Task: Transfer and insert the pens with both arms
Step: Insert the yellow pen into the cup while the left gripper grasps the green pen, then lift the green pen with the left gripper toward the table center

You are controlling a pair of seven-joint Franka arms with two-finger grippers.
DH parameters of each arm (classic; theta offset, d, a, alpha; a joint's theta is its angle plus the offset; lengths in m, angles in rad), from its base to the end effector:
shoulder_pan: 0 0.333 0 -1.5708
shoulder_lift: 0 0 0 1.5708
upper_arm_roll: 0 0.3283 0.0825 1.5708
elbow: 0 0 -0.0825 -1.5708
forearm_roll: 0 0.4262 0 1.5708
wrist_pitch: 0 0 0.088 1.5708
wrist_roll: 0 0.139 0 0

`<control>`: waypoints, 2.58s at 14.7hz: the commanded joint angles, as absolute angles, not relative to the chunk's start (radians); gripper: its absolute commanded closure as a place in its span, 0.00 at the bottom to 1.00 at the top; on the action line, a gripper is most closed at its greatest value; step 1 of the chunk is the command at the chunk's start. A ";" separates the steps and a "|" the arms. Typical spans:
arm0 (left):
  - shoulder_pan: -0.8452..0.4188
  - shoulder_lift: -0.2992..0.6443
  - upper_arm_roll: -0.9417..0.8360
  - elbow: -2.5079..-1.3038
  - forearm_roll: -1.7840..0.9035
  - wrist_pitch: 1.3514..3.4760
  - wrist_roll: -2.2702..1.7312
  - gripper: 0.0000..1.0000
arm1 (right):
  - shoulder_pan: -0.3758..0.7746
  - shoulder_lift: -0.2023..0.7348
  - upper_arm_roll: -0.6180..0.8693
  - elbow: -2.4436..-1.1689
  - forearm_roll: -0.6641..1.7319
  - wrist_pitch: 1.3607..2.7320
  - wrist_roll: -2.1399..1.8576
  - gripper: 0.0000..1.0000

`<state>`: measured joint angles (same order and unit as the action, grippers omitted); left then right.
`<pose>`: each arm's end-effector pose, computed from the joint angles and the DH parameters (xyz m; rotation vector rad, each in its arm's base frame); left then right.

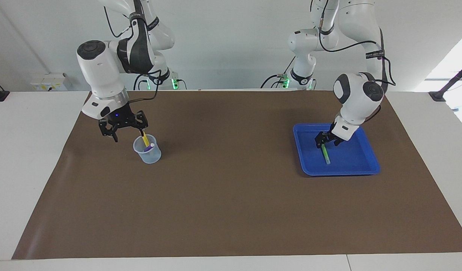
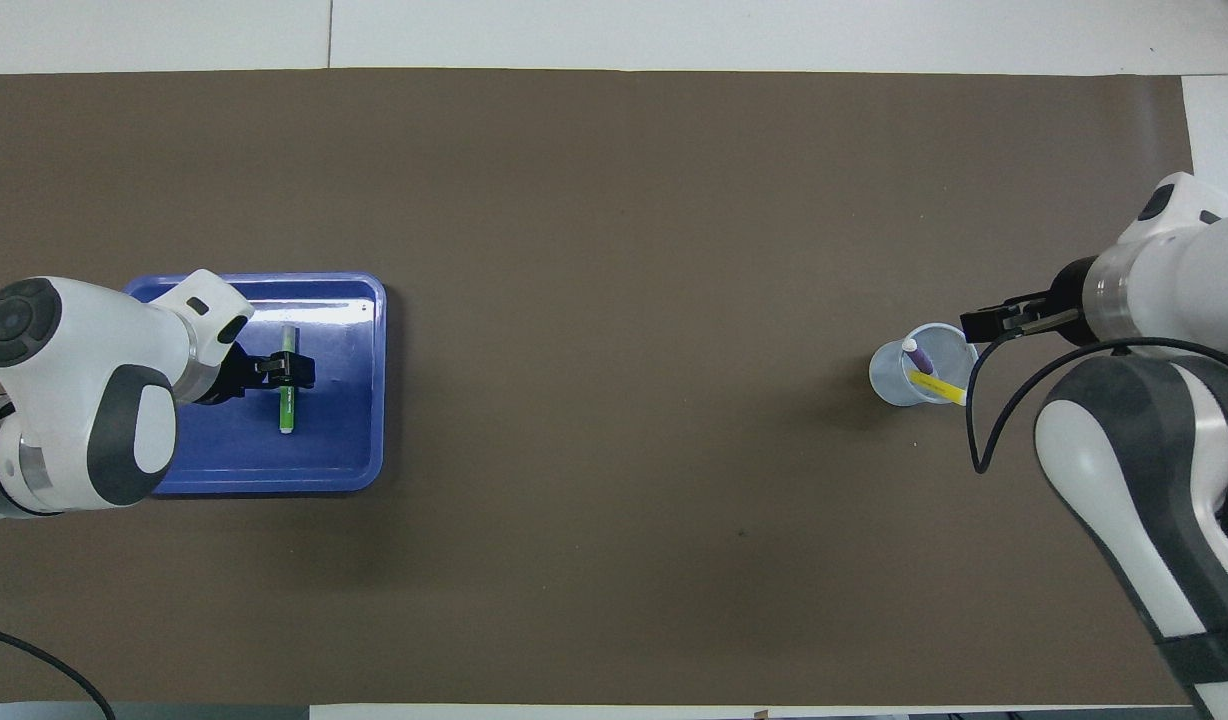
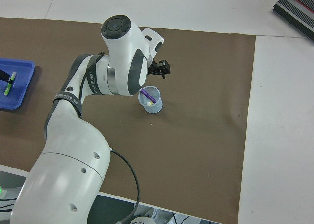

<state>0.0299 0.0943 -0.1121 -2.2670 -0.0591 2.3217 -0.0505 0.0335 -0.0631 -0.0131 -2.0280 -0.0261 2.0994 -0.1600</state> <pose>0.5519 -0.0484 0.2652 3.0906 0.0151 -0.0659 0.5926 0.0100 0.4524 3.0886 0.2974 0.2060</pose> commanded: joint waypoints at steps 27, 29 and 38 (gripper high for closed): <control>0.017 0.143 -0.109 -2.142 0.014 2.188 -0.048 1.00 | 0.035 -0.008 -0.041 -1.623 -0.021 1.585 0.083 0.00; 0.015 0.134 -0.110 -2.079 0.005 2.070 -0.051 1.00 | 0.035 -0.008 -0.041 -1.621 -0.006 1.586 0.083 0.00; 0.000 -0.014 -0.115 -1.881 -0.380 1.686 -0.569 1.00 | 0.035 -0.020 -0.041 -1.621 0.017 1.588 0.083 0.00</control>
